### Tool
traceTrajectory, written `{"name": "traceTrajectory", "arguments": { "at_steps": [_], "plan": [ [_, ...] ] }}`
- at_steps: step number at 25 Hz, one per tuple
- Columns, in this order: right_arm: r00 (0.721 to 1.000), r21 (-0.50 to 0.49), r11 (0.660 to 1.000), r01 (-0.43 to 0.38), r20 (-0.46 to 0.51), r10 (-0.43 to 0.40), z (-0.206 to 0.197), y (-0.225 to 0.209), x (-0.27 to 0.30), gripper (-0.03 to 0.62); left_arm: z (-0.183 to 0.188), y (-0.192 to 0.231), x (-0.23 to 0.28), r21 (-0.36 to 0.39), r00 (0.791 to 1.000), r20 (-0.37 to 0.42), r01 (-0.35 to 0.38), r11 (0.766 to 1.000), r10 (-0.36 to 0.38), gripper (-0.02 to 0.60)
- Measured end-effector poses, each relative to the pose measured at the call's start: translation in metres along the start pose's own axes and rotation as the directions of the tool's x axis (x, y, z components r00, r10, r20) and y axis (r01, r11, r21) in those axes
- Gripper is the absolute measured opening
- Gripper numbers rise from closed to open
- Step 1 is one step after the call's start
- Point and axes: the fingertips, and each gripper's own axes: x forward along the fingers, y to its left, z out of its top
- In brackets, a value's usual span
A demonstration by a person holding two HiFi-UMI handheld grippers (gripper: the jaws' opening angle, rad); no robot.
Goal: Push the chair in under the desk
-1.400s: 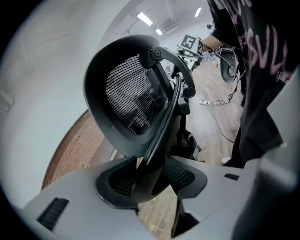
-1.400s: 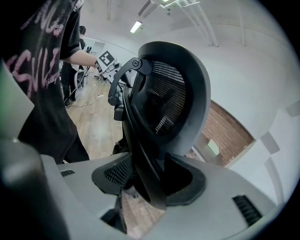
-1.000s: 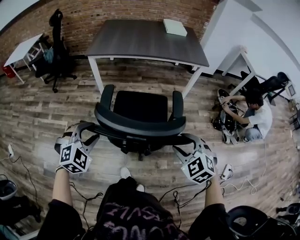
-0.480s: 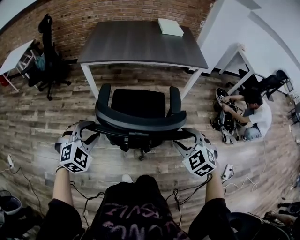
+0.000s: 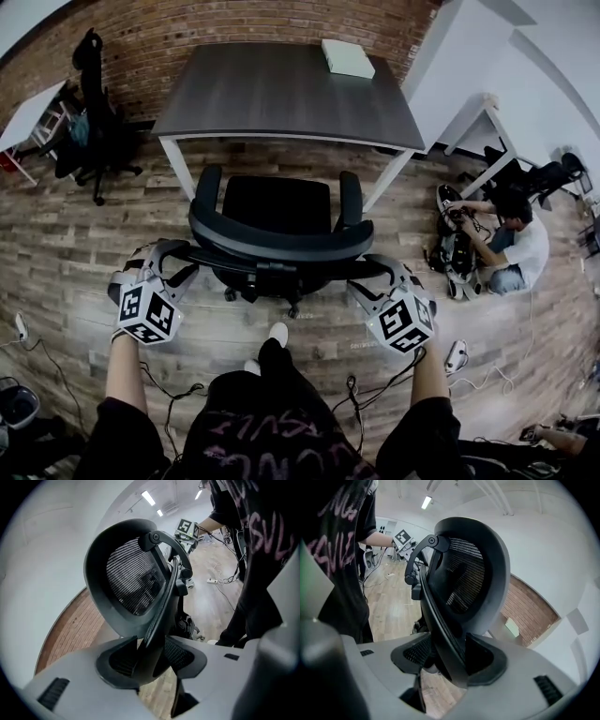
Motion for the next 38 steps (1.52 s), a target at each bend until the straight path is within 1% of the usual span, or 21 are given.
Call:
{"name": "traceTrajectory", "arguments": {
  "at_steps": [3, 8, 15, 20, 23, 27, 29, 33, 38],
  "plan": [
    [1.000, -0.007, 1.000, -0.003, 0.004, 0.003, 0.004, -0.020, 0.015, 0.236, -0.001, 0.018, 0.015, -0.003, 1.000, -0.018, 0.000, 1.000, 0.000, 0.198],
    [1.000, -0.017, 1.000, -0.012, 0.012, 0.012, 0.015, -0.069, 0.048, 0.236, 0.000, 0.065, 0.047, -0.003, 0.999, -0.047, -0.010, 1.000, 0.010, 0.198],
    [0.999, -0.046, 0.999, 0.001, 0.039, 0.001, 0.008, -0.092, 0.083, 0.236, -0.011, 0.082, 0.081, -0.016, 0.997, -0.061, -0.055, 0.998, 0.054, 0.199],
    [0.999, -0.053, 0.999, -0.010, 0.044, 0.012, 0.019, -0.134, 0.114, 0.236, -0.012, 0.122, 0.109, -0.035, 0.994, -0.086, -0.064, 0.997, 0.061, 0.199],
    [0.999, -0.050, 0.998, -0.028, 0.032, 0.030, 0.020, -0.150, 0.126, 0.236, -0.012, 0.138, 0.123, -0.044, 0.995, -0.078, -0.058, 0.997, 0.055, 0.201],
    [0.998, -0.059, 0.998, -0.003, 0.056, 0.006, 0.022, -0.174, 0.144, 0.239, -0.011, 0.160, 0.144, -0.051, 0.995, -0.086, -0.063, 0.997, 0.058, 0.202],
    [0.998, -0.057, 0.998, 0.001, 0.056, 0.002, 0.024, -0.192, 0.153, 0.242, -0.009, 0.176, 0.156, -0.055, 0.995, -0.077, -0.063, 0.996, 0.059, 0.202],
    [0.999, -0.051, 0.999, 0.009, 0.037, -0.007, 0.020, -0.207, 0.168, 0.244, -0.008, 0.187, 0.172, -0.048, 0.997, -0.061, -0.056, 0.997, 0.053, 0.202],
    [0.999, -0.047, 0.999, 0.022, 0.037, -0.020, 0.022, -0.235, 0.190, 0.247, -0.009, 0.214, 0.198, -0.051, 0.997, -0.035, -0.064, 0.997, 0.062, 0.202]
  ]
}}
